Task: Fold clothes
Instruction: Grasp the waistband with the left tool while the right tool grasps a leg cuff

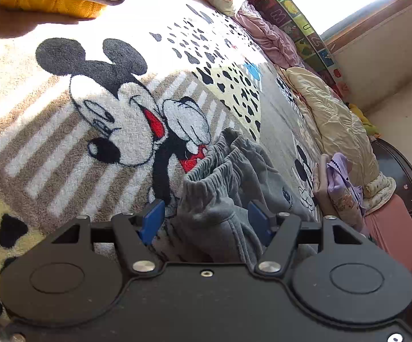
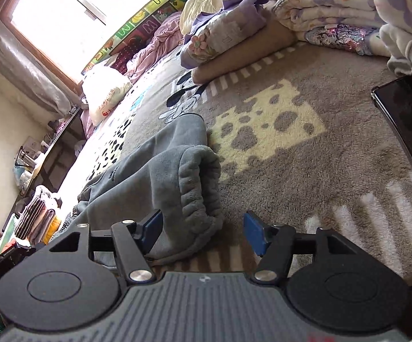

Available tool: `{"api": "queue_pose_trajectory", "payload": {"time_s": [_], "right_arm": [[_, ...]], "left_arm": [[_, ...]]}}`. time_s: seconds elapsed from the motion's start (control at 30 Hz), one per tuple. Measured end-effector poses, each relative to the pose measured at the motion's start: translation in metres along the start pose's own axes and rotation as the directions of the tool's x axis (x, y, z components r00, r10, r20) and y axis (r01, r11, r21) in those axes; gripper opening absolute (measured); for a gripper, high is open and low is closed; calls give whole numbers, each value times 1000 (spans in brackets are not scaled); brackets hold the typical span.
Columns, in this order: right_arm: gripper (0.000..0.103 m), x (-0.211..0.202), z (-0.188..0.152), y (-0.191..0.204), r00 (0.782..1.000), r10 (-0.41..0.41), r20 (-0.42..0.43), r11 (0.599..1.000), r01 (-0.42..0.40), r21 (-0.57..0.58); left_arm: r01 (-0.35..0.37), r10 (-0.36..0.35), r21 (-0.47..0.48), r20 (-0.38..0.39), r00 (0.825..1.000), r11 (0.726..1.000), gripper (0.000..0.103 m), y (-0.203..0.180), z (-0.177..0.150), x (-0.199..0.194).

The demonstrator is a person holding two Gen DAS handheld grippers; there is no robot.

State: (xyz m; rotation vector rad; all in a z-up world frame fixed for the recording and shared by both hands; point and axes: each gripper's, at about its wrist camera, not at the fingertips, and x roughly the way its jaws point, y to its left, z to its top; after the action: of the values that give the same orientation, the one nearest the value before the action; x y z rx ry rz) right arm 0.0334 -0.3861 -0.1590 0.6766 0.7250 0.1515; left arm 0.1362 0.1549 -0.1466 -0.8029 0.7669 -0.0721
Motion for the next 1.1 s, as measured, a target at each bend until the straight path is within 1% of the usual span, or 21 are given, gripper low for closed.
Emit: {"api": "queue_pose_trajectory", "payload": {"time_s": [0.03, 0.07, 0.1, 0.13, 0.17, 0.27, 0.33, 0.4, 0.47, 0.53, 0.6, 0.63, 0.67, 0.7, 0.73, 0.77, 0.83, 0.87, 0.93, 1.03, 1.1], "right_arm": [[61, 7, 0, 3, 1000, -1, 0, 1000, 1, -13], [51, 12, -1, 4, 1000, -2, -4, 1000, 2, -19], [44, 16, -2, 5, 1000, -5, -8, 1000, 5, -21], [33, 19, -4, 6, 1000, -9, -12, 1000, 8, -22], [31, 20, -5, 8, 1000, -5, -12, 1000, 4, -29], [30, 9, -7, 11, 999, 42, -12, 999, -42, -32], [30, -1, -7, 11, 997, 72, -33, 997, -73, -21], [30, -10, -9, 11, 994, 95, -60, 995, -96, -20], [30, -19, -13, 12, 990, 105, -93, 994, -107, -27], [30, -26, -18, 8, 987, 108, -123, 994, -110, -12], [30, -29, -22, 3, 984, 86, -154, 996, -87, 6], [30, -27, -24, -1, 982, 55, -181, 998, -54, 10], [30, -24, -26, -7, 979, 18, -205, 1000, -14, 16], [32, -23, -27, -12, 977, -6, -215, 999, 13, 32], [35, -23, -28, -16, 975, -1, -221, 998, 14, 56], [38, -25, -27, -17, 976, 7, -218, 998, 8, 69], [40, -32, -22, -14, 981, 6, -191, 998, 6, 64], [48, -35, -19, -13, 985, 8, -174, 998, 4, 66], [58, -42, -10, -13, 991, 17, -133, 997, -6, 79], [58, -39, 7, -14, 995, 33, -97, 993, -21, 116], [59, -33, 17, -13, 996, 38, -77, 989, -26, 142]], "left_arm": [[-32, 32, 20, -3, 999, 999, 28, -3, 1, 5], [-72, 73, 52, -8, 997, 996, 18, -7, 1, 8], [-94, 94, 76, 4, 996, 993, 17, -8, 0, 8], [-98, 97, 89, 11, 995, 991, 16, -8, -1, 5], [-104, 103, 105, 16, 995, 989, 15, -8, -3, 1], [-116, 115, 142, 18, 993, 983, 14, 0, -15, -17], [-117, 116, 151, 19, 993, 982, 14, 8, -28, -33], [-114, 113, 129, 16, 993, 985, 13, 18, -38, -49], [-106, 104, 99, 19, 994, 990, 13, 26, -49, -65], [-110, 110, 111, 4, 994, 988, 14, 30, -59, -73], [-137, 144, 147, -39, 989, 980, 22, 31, -66, -70], [-154, 162, 144, -42, 986, 977, 30, 32, -68, -68], [-153, 160, 140, -37, 986, 978, 39, 32, -67, -70], [-149, 153, 141, -21, 988, 979, 41, 29, -64, -73], [-145, 147, 144, -1, 989, 979, 42, 26, -61, -77], [-142, 141, 160, 17, 990, 977, 45, 21, -57, -80], [-129, 124, 175, 40, 992, 976, 50, 15, -49, -84], [-119, 113, 177, 45, 993, 977, 51, 13, -44, -83], [-116, 109, 175, 47, 993, 978, 51, 10, -36, -77], [-97, 90, 165, 46, 995, 982, 51, 6, -25, -65], [-75, 70, 140, 40, 997, 987, 53, 1, -19, -53]]}}
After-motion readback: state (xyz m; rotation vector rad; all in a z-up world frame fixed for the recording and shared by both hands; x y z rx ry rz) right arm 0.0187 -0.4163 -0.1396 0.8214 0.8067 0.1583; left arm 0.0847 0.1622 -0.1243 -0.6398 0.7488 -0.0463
